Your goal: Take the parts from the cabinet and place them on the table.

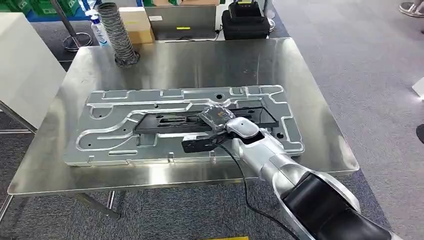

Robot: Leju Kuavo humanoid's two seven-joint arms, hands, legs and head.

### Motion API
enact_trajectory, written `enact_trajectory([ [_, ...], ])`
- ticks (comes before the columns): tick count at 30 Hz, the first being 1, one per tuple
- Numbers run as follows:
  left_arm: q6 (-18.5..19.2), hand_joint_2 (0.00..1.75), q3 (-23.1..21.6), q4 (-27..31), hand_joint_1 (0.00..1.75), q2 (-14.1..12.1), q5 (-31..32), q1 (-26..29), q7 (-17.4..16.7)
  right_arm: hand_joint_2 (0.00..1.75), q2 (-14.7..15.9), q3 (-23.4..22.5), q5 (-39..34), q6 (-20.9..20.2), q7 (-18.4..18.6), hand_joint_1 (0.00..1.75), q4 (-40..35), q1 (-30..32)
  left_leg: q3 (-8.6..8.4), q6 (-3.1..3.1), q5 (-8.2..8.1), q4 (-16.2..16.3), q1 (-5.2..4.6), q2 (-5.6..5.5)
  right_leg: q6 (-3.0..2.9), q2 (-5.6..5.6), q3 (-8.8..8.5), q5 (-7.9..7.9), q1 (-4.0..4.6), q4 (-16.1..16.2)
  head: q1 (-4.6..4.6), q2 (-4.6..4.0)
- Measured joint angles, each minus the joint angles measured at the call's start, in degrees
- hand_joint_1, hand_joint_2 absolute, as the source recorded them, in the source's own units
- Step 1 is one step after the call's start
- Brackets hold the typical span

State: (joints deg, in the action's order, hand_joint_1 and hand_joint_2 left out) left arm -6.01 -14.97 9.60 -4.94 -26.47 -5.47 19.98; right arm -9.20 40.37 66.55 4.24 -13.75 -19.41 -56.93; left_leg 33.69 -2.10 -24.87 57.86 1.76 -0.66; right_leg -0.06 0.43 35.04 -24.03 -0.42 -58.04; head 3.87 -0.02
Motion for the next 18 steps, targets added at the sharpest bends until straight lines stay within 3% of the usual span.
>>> enact_trajectory([
  [4,-0.5,1.75,-0.1,0.0,0.0,0.1,0.3,-0.1,0.2,0.0,0.5,-0.4,0.0,0.7,0.4,0.0,0.6,1.3,0.1,1.76,0.46,0.0,0.04,0.26,1.28,0.09,0.04,0.2,-0.23,0.2,0.02,0.0],
  [5,-0.9,0.0,-0.1,0.0,0.0,0.0,0.4,-0.1,0.3,0.0,0.7,-0.5,0.0,1.1,0.4,0.0,0.7,1.3,0.1,1.93,0.56,-0.1,-0.01,0.32,1.5,-0.09,0.48,-0.91,-0.38,-1.1,0.0,0.0],
  [9,-1.0,0.0,-0.1,0.0,0.0,0.0,0.5,-0.1,0.4,0.0,0.7,-0.5,0.0,1.1,0.3,0.0,0.7,1.3,0.12,1.98,0.57,-0.1,-0.01,0.33,1.53,-0.13,0.64,-1.25,-0.37,-1.5,0.02,0.0],
  [10,-1.2,0.0,-0.1,0.0,0.0,0.0,0.6,-0.1,0.5,0.0,0.7,-0.6,0.0,1.5,0.3,0.0,0.8,1.4,0.26,2.33,0.61,-0.1,-0.09,0.44,1.71,-0.18,2.79,-4.17,-0.36,-6.1,0.0,0.0],
  [11,-2.0,0.0,-0.2,0.0,0.0,0.0,0.8,0.1,0.8,0.0,1.0,-1.2,0.0,3.8,-0.5,0.0,0.9,3.0,0.48,2.55,0.61,0.0,-0.41,0.46,1.77,-0.18,8.27,-8.26,-0.34,-18.0,0.02,0.0],
  [12,-2.1,0.0,-0.2,0.0,0.0,0.0,0.8,0.3,0.8,0.0,1.0,-1.3,0.0,4.6,-0.7,0.0,0.9,3.1,0.45,2.54,0.61,0.0,-0.51,0.45,1.5,-0.17,7.29,-6.45,-0.31,-15.9,0.0,0.0],
  [14,-2.1,0.0,-0.2,0.0,0.0,0.1,0.8,0.2,0.8,0.0,1.1,-1.5,0.0,5.0,-0.8,0.0,0.9,3.1,0.37,2.48,0.58,0.1,-0.66,0.36,0.6,-0.16,2.34,-1.49,-0.09,-5.9,0.0,0.0],
  [15,-2.1,0.0,-0.2,0.0,0.0,0.2,0.9,0.2,0.8,0.0,1.1,-1.6,0.0,5.2,-0.8,0.0,0.9,3.1,0.37,2.44,0.58,0.0,-0.62,0.38,-0.08,-0.14,0.11,-0.18,0.27,-1.5,0.0,0.0],
  [16,-2.1,0.0,-0.2,0.0,0.0,0.2,0.9,0.1,0.8,0.0,1.1,-1.7,0.0,5.9,-1.0,0.0,0.9,3.0,0.58,2.06,0.39,0.3,-1.06,0.35,-0.03,-0.27,-0.37,-0.71,0.51,-0.1,0.02,0.0],
  [18,-2.4,0.0,-0.2,0.0,0.0,0.2,0.8,0.3,0.8,0.0,1.1,-1.9,0.0,8.4,-1.7,0.0,0.8,3.2,0.61,1.5,0.52,0.1,-0.86,0.34,-0.08,-0.36,-0.14,-0.57,0.69,-0.2,0.02,0.0],
])
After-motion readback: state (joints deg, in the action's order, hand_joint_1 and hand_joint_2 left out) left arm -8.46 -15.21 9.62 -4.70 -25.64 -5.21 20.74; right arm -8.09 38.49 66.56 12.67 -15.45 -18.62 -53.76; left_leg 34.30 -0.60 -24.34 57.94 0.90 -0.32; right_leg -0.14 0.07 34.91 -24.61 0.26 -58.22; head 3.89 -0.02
